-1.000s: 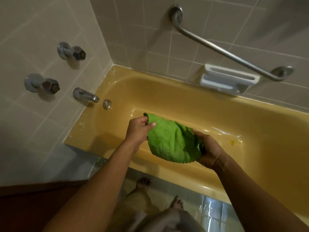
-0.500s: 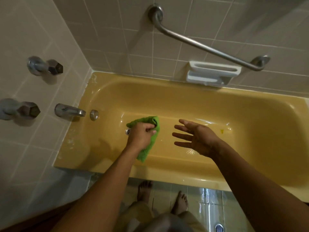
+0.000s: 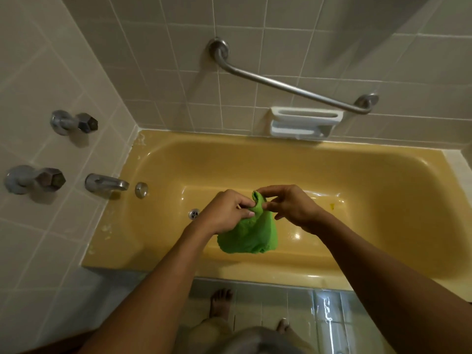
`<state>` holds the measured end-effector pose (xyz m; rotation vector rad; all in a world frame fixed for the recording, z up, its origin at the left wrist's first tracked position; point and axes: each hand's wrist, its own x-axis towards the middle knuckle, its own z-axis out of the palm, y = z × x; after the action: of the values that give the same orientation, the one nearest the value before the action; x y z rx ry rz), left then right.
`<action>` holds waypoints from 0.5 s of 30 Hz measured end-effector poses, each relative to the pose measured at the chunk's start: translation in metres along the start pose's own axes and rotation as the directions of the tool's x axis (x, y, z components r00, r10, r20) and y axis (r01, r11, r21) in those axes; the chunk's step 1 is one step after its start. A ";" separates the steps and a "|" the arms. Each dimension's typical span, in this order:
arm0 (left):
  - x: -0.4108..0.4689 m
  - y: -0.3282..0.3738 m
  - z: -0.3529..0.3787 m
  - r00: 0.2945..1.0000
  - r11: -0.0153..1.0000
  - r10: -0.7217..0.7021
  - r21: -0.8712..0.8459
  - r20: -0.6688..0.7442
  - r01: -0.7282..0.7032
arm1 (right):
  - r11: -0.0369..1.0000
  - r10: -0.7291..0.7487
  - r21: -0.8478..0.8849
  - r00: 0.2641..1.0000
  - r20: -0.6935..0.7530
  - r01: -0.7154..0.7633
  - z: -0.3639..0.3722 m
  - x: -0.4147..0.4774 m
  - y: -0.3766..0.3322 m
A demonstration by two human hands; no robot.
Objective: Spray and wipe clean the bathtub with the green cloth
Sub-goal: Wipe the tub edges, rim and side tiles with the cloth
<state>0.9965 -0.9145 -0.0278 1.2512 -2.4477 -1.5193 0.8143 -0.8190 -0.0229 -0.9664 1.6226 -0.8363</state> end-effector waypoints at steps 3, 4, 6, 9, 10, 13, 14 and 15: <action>-0.011 0.019 0.020 1.000 1.000 0.016 0.018 -0.021 -0.016 | 0.999 -0.036 -0.013 0.999 0.004 0.036 -0.021 -0.026 0.008; -0.014 0.025 0.030 0.999 1.000 0.020 0.013 -0.037 -0.020 | 0.999 -0.051 -0.004 0.999 -0.004 0.051 -0.029 -0.037 0.012; -0.021 0.035 0.050 0.997 0.999 0.034 0.024 -0.070 -0.032 | 0.998 -0.069 0.006 0.997 -0.031 0.069 -0.049 -0.058 0.024; -0.025 0.039 0.088 0.996 0.986 0.035 0.168 -0.088 -0.020 | 0.998 -0.059 0.017 0.995 -0.084 0.061 -0.085 -0.092 0.046; -0.025 0.039 0.102 0.996 0.975 0.029 0.221 -0.086 -0.010 | 0.998 -0.048 0.030 0.992 -0.114 0.052 -0.098 -0.103 0.054; -0.024 0.048 0.141 0.990 0.969 0.037 0.249 -0.137 -0.002 | 0.997 0.014 0.075 0.974 -0.226 0.003 -0.144 -0.137 0.075; -0.020 0.054 0.153 0.986 0.976 0.056 0.215 -0.156 -0.021 | 0.996 0.039 0.088 0.962 -0.269 -0.015 -0.159 -0.147 0.081; -0.017 0.064 0.163 0.982 0.983 0.077 0.178 -0.171 -0.046 | 0.995 0.059 0.097 0.949 -0.310 -0.030 -0.173 -0.158 0.087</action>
<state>0.9058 -0.7680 -0.0599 1.2609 -2.5194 -1.1462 0.6538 -0.6295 0.0056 -0.7567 1.8499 -1.0642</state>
